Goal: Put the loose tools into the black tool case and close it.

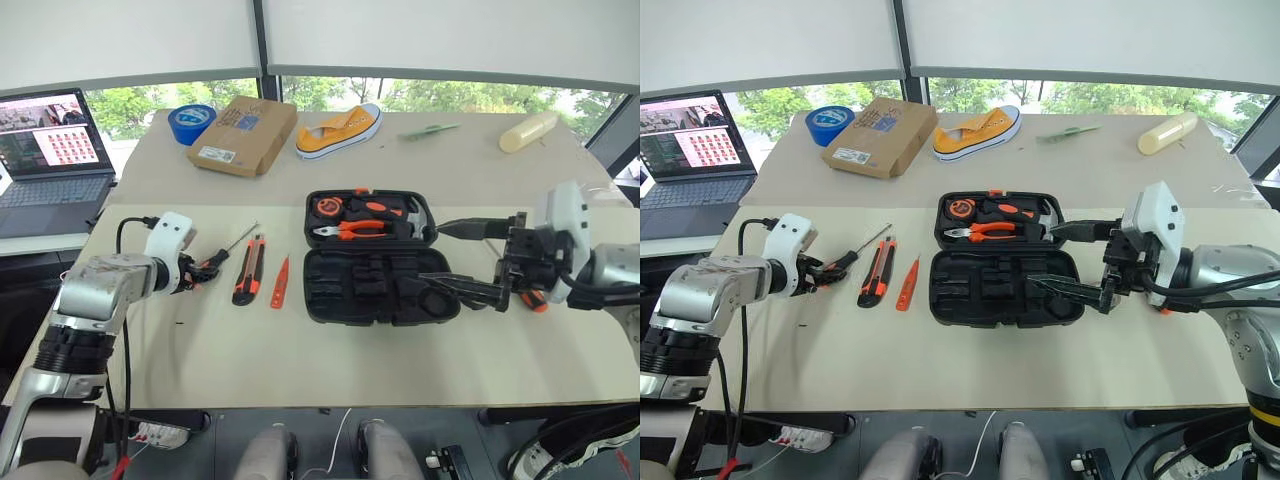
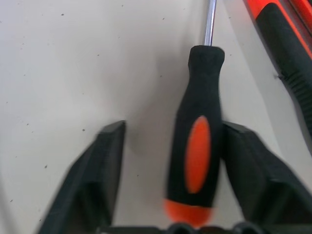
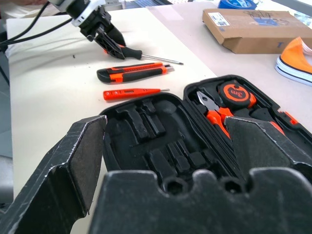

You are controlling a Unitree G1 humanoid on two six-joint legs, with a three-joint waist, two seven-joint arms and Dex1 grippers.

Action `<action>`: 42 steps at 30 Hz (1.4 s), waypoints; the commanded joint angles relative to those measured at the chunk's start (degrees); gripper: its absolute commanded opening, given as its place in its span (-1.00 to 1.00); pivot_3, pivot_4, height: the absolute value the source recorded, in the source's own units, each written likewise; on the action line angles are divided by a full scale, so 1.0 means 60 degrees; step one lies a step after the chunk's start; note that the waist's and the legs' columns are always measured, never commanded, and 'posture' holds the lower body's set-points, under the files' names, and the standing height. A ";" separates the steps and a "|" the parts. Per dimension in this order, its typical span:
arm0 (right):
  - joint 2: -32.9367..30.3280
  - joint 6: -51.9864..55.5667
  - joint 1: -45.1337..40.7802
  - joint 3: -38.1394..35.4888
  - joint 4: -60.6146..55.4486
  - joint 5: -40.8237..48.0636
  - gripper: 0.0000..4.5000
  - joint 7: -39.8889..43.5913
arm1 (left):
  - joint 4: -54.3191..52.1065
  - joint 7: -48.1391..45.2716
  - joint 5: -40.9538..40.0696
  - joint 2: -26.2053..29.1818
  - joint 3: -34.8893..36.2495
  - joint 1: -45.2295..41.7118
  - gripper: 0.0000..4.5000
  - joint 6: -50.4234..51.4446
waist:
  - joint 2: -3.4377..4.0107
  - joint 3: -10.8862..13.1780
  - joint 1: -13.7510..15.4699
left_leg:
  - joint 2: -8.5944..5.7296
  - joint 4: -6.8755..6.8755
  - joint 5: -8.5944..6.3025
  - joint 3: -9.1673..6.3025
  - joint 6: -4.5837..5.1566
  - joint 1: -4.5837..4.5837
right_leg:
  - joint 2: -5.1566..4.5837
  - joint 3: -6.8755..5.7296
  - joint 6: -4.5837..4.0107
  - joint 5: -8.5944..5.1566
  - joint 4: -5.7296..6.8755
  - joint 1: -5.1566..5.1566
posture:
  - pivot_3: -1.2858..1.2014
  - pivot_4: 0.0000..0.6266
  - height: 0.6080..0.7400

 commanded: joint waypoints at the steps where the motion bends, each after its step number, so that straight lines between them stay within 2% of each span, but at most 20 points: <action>1: -0.0071 -0.0149 0.0031 -0.0254 -0.0200 -0.0098 1.00 -0.0123 | 0.0381 0.0016 0.0284 0.0002 0.0172 0.0117 -0.33 -0.0006 | 0.0000 0.0000 -0.0009 | 0.0001 0.0000 0.0000 -0.0001 0.0000 0.0000 | 0.0002 0.0000 0.0000 0.0000 0.0000 0.0000 | 0.03 -0.52 0.92; 3: -0.0078 -0.0122 0.0101 -0.0323 -0.0255 -0.0111 1.00 -0.0167 | 0.0477 -0.0105 0.0250 0.0040 0.0360 -0.0019 -0.59 -0.0272 | 0.0000 0.0000 -0.0019 | 0.0001 0.0000 0.0000 -0.0001 0.0001 0.0001 | 0.0002 0.0000 0.0000 0.0000 0.0001 0.0000 | 0.03 -0.52 0.92; 8: -0.0236 -0.0041 0.0606 -0.0805 -0.0405 -0.0127 1.00 -0.0264 | 0.0140 -0.2266 0.0127 0.0375 0.0281 -0.1036 -0.61 -0.3079 | -0.0014 0.0008 0.0027 | 0.0002 0.0007 0.0003 -0.0002 -0.0004 -0.0029 | 0.0003 -0.0008 -0.0001 0.0001 0.0002 -0.0022 | 0.03 -0.52 0.92; 10: -0.0299 0.0015 0.0914 -0.1139 -0.0445 -0.0072 1.00 -0.0270 | 0.0052 -0.3491 0.0501 0.0444 -0.0374 -0.1626 -0.61 -0.4520 | -0.0017 0.0009 0.0121 | 0.0001 0.0069 0.0016 -0.0026 -0.0026 -0.0136 | -0.0003 -0.0039 0.0000 0.0003 0.0008 -0.0084 | 0.03 -0.52 0.92; 12: -0.0323 -0.0011 0.1275 -0.1416 -0.0443 -0.0149 1.00 -0.0257 | 0.0314 -0.4379 0.0940 0.0177 -0.1151 -0.2334 -0.61 -0.5493 | -0.0016 0.0009 0.0205 | -0.0004 0.0130 0.0037 -0.0028 -0.0062 -0.0204 | -0.0002 -0.0045 0.0011 0.0014 0.0017 -0.0126 | 0.03 -0.52 0.92; 17: -0.0153 -0.0160 0.2053 -0.1962 -0.0374 -0.0397 1.00 -0.0487 | 0.1214 -0.5475 0.2027 -0.1259 -0.2930 -0.3761 -0.61 -0.6561 | -0.0013 0.0006 0.0249 | -0.0039 0.0160 0.0006 0.0010 0.0020 -0.0202 | -0.0007 -0.0013 0.0067 0.0048 -0.0002 -0.0078 | 0.03 -0.52 0.92; 22: 0.0056 -0.0104 0.2582 -0.2394 -0.0615 -0.0352 1.00 -0.0823 | 0.2256 -0.5816 0.2943 -0.2576 -0.4068 -0.4507 -0.61 -0.6344 | -0.0022 0.0012 0.0106 | -0.0049 0.0177 -0.0021 0.0017 0.0078 -0.0210 | 0.0004 -0.0006 0.0076 0.0049 -0.0008 -0.0087 | 0.03 -0.52 0.92; 27: 0.0187 -0.0029 0.3138 -0.2760 -0.0962 -0.0274 1.00 -0.1059 | 0.3436 -0.5738 0.3698 -0.3475 -0.4501 -0.4930 -0.61 -0.6740 | -0.0021 0.0012 -0.0005 | -0.0045 0.0174 -0.0028 0.0011 0.0113 -0.0220 | 0.0008 -0.0005 0.0077 0.0048 -0.0004 -0.0095 | 0.03 -0.52 0.92; 41: 0.0363 0.0072 0.3374 -0.2911 -0.1249 -0.0078 1.00 -0.1613 | 0.5216 -0.5966 0.4148 -0.4506 -0.4194 -0.5642 -0.61 -0.7043 | -0.0022 0.0012 0.0028 | -0.0027 0.0204 -0.0041 0.0007 0.0137 -0.0236 | 0.0008 -0.0005 0.0081 0.0049 -0.0001 -0.0101 | 0.03 -0.52 0.92; 42: 0.0375 0.0074 0.3376 -0.2905 -0.1258 -0.0070 1.00 -0.1630 | 0.5187 -0.6006 0.4090 -0.4535 -0.4115 -0.5669 -0.39 -0.7003 | -0.0022 0.0012 0.0023 | -0.0026 0.0205 -0.0041 0.0007 0.0137 -0.0237 | 0.0009 -0.0005 0.0081 0.0049 -0.0001 -0.0101 | 0.03 -0.52 0.92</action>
